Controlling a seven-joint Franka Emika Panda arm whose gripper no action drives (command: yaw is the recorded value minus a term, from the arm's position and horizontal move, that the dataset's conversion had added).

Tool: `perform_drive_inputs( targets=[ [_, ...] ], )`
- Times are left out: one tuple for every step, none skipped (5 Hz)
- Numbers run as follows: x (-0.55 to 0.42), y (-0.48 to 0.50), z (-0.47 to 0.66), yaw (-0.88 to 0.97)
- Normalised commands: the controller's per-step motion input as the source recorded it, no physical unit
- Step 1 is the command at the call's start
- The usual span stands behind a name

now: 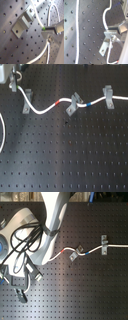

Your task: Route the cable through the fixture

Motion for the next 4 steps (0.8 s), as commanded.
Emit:
perform_drive_inputs(
  targets=[
    [0.000, 0.000, -0.05, -1.00],
    [0.000, 0.000, 0.00, -1.00],
    [0.146, 0.024, 0.00, -0.93],
    [0.282, 0.113, 0.00, -0.63]
  ],
)
